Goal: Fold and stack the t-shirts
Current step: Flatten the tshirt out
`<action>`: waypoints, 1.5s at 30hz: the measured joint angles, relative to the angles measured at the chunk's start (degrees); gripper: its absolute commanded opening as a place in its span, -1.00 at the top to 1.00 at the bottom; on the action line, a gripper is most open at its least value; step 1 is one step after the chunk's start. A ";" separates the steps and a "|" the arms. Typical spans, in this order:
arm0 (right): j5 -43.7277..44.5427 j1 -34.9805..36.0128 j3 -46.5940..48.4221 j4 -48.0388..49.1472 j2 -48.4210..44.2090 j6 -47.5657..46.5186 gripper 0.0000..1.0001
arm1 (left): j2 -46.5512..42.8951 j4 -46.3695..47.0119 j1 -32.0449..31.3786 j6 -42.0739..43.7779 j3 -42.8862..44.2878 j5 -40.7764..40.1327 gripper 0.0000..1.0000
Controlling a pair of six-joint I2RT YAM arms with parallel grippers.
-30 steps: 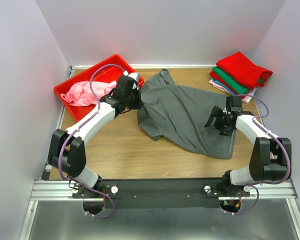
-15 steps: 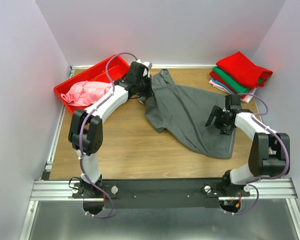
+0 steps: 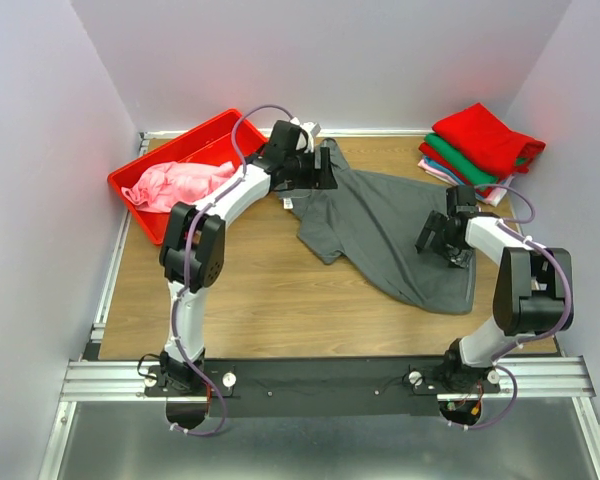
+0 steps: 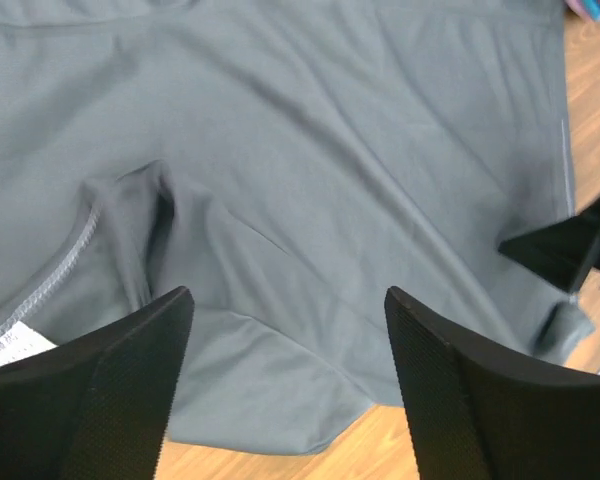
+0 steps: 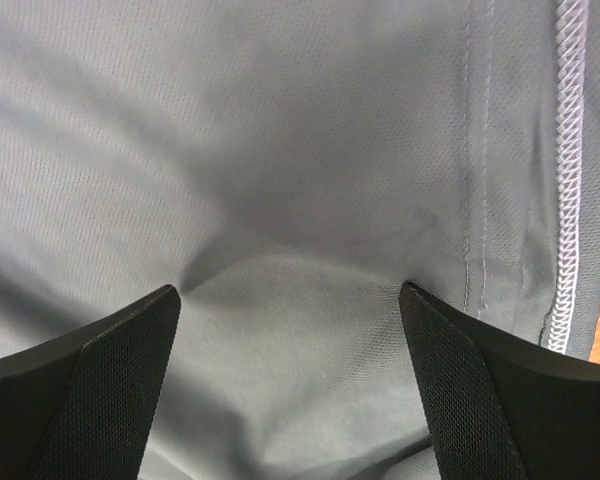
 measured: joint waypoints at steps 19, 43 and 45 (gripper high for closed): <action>2.58 -0.33 2.84 0.00 2.95 -0.02 -0.95 | -19.82 12.70 -0.37 3.78 -37.35 -1.68 -0.50; 2.54 -0.33 2.86 0.00 2.93 -0.04 -0.95 | -9.46 8.83 -2.14 0.44 -29.88 -4.70 1.00; 2.54 -0.33 2.89 -0.04 2.93 -0.04 -0.95 | -11.15 6.29 -2.14 0.68 -29.90 -5.79 1.00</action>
